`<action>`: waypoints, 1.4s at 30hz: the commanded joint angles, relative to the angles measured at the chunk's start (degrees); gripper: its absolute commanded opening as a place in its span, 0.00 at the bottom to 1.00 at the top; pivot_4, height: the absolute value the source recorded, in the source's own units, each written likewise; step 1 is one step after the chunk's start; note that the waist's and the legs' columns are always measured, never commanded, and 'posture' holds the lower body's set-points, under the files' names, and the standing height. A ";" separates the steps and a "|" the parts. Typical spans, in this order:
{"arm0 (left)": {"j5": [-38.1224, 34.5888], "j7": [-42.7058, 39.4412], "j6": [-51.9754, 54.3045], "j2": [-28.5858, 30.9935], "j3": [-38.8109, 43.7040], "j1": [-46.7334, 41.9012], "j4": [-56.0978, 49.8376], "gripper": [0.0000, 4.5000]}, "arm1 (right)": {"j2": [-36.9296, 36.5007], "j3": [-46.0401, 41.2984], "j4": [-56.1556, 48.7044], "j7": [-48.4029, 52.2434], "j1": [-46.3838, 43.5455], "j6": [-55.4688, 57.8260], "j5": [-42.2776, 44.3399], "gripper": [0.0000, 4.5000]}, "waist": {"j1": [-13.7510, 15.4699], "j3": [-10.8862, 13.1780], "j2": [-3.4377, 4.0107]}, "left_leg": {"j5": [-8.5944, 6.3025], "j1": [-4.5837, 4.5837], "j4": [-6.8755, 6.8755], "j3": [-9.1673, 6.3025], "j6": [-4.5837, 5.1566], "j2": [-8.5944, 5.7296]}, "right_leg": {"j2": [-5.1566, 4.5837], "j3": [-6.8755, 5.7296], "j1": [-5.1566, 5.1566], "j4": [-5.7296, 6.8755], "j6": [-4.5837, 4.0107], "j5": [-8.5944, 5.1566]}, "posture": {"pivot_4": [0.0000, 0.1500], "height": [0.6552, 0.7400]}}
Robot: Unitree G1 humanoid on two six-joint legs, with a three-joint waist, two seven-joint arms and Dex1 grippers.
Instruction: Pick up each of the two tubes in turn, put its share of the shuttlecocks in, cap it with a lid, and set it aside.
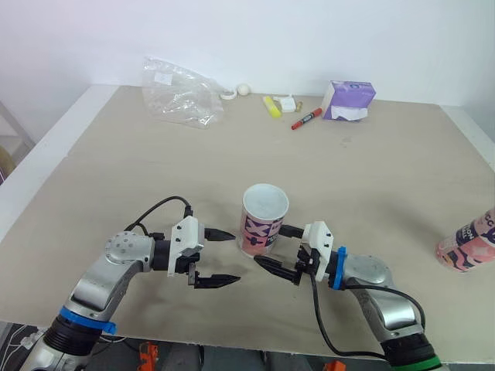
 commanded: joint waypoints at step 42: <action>2.06 2.02 -1.91 1.04 -1.10 -0.47 0.09 1.00 | 8.09 2.59 10.00 0.46 -10.77 -4.07 0.90 0.69 | -0.03 0.00 0.01 | 0.03 0.09 0.01 0.00 0.02 0.10 | 0.12 0.00 0.02 0.11 -0.09 0.09 | 1.00 1.00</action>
